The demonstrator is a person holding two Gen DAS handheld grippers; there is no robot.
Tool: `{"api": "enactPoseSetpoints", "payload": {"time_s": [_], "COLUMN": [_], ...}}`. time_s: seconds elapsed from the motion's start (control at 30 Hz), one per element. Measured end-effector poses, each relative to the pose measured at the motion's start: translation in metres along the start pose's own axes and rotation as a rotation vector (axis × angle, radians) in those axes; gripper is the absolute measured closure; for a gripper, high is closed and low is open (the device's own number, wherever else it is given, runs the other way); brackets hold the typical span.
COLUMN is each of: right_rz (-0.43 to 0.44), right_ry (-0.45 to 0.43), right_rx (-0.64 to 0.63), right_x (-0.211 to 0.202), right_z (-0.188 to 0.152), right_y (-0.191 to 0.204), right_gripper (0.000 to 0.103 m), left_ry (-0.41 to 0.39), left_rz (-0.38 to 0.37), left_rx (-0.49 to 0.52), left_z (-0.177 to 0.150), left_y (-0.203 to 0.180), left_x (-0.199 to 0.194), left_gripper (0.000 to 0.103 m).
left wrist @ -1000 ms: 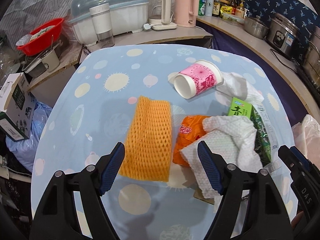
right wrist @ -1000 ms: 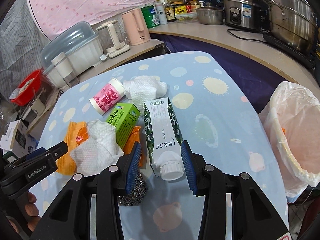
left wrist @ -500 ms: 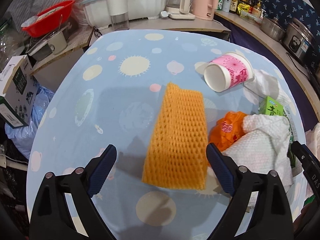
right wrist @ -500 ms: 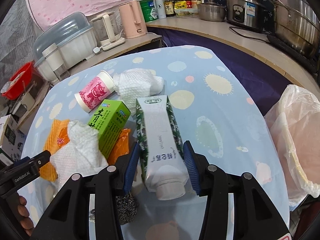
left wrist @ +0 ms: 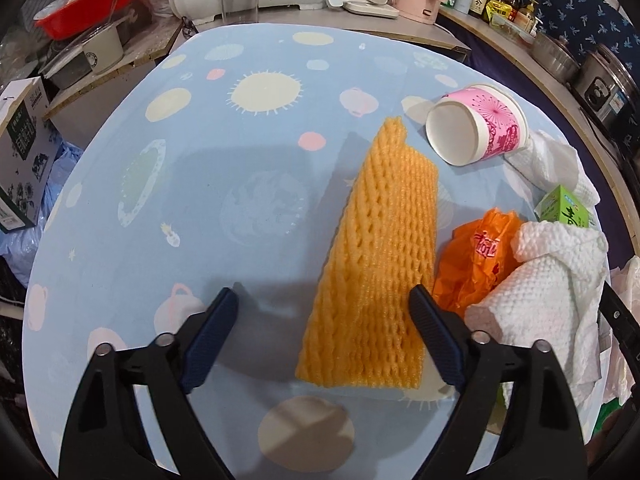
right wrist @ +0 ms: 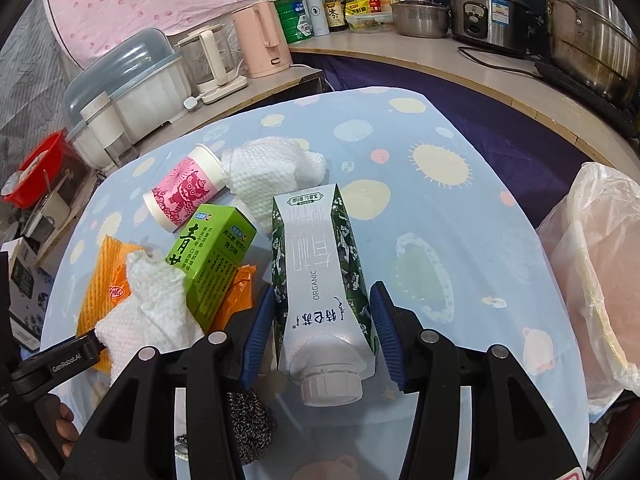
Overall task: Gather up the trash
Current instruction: 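Grasp the second orange foam net with the left gripper, then close the right gripper on the white milk carton while the left lifts the net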
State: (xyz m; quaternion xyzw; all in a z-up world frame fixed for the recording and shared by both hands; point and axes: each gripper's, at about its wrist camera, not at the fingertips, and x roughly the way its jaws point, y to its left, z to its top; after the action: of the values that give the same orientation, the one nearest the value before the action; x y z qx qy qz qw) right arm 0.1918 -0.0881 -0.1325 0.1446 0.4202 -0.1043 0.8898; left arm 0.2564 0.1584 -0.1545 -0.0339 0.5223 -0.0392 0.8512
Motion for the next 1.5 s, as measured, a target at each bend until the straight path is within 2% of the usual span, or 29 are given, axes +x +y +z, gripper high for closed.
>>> {"api": "enactPoseSetpoints", "payload": {"time_s": [0.07, 0.1, 0.17, 0.27, 0.73, 1.17, 1.5], "right_rz": [0.010, 0.015, 0.025, 0.039, 0.047, 0.045, 0.039], "right_ry": [0.003, 0.004, 0.007, 0.018, 0.040, -0.097, -0.206], "right_rx": [0.006, 0.010, 0.021, 0.034, 0.020, 0.067, 0.115], "right_x": [0.002, 0.002, 0.003, 0.005, -0.006, -0.084, -0.148], "right_z": [0.000, 0.000, 0.000, 0.000, -0.011, -0.017, -0.023], "right_y": [0.000, -0.001, -0.002, -0.003, -0.006, -0.034, -0.070], "right_gripper": [0.053, 0.053, 0.052, 0.051, 0.053, 0.053, 0.053], "left_ry": [-0.002, 0.003, 0.013, 0.012, -0.012, -0.118, -0.195], "left_rz": [-0.018, -0.037, -0.062, -0.070, -0.074, -0.140, -0.230], "left_rx": [0.016, 0.024, 0.030, 0.042, 0.053, 0.101, 0.208], "left_z": [-0.001, -0.001, -0.001, -0.002, -0.012, -0.021, -0.035], "left_y": [-0.004, -0.006, -0.009, -0.013, -0.018, -0.044, -0.100], "left_x": [-0.004, -0.006, -0.009, -0.014, -0.047, -0.113, -0.165], "left_gripper": [0.049, 0.056, 0.077, 0.089, 0.091, 0.092, 0.092]}}
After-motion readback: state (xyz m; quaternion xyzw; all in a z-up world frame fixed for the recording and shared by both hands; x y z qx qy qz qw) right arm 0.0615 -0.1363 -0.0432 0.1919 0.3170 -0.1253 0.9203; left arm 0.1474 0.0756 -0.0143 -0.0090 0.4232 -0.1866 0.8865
